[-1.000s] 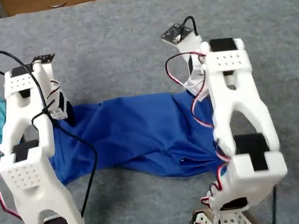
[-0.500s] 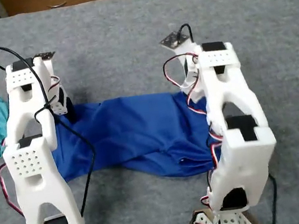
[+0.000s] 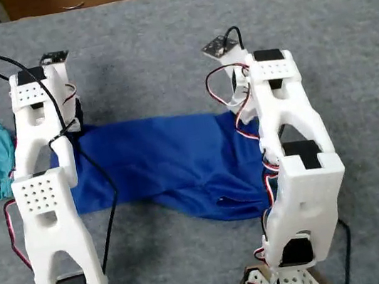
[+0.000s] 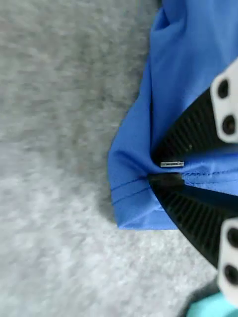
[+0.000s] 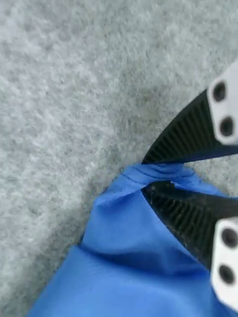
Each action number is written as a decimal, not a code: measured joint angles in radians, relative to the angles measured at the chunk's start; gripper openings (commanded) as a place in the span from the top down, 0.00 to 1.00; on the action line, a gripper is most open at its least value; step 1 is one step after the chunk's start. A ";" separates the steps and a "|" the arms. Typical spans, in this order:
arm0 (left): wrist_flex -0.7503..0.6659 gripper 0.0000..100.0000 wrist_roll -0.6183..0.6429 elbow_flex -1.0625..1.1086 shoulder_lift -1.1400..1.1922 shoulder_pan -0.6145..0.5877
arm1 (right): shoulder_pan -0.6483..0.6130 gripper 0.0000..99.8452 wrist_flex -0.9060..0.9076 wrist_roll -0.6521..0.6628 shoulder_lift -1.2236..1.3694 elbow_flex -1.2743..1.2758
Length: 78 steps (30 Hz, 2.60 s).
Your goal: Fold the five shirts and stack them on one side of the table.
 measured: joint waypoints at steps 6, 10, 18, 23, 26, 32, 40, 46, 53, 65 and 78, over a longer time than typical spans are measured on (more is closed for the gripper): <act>-0.002 0.98 0.048 -0.255 0.126 0.000 | 0.066 0.99 0.006 -0.038 0.000 -0.157; -0.003 0.98 0.117 -0.456 0.190 0.000 | 0.087 0.99 0.051 -0.038 0.000 -0.278; 0.021 0.98 0.183 -0.669 0.199 0.002 | 0.089 0.99 0.161 -0.049 0.000 -0.451; -0.012 0.98 0.183 -0.641 0.209 0.003 | 0.089 0.99 0.161 -0.055 0.063 -0.463; -0.084 0.88 0.183 -0.582 0.210 0.003 | 0.089 0.97 0.146 -0.054 0.106 -0.463; -0.095 0.76 0.287 -0.540 0.210 0.003 | 0.084 0.64 0.120 -0.015 0.115 -0.463; 0.101 0.78 0.192 -0.680 0.210 -0.012 | 0.023 0.66 0.219 0.080 -0.005 -0.463; 0.184 0.80 0.029 -0.674 0.190 -0.048 | -0.037 0.81 0.390 0.144 -0.152 -0.463; 0.184 0.81 -0.054 -0.233 -0.104 -0.041 | -0.080 0.83 0.551 0.201 -0.218 -0.463; 0.043 0.80 -0.018 0.778 -0.789 0.029 | -0.078 0.83 0.442 0.364 -0.497 -0.017; -0.353 0.81 0.425 1.281 -0.945 0.003 | -0.063 0.83 -0.084 0.600 -0.893 0.792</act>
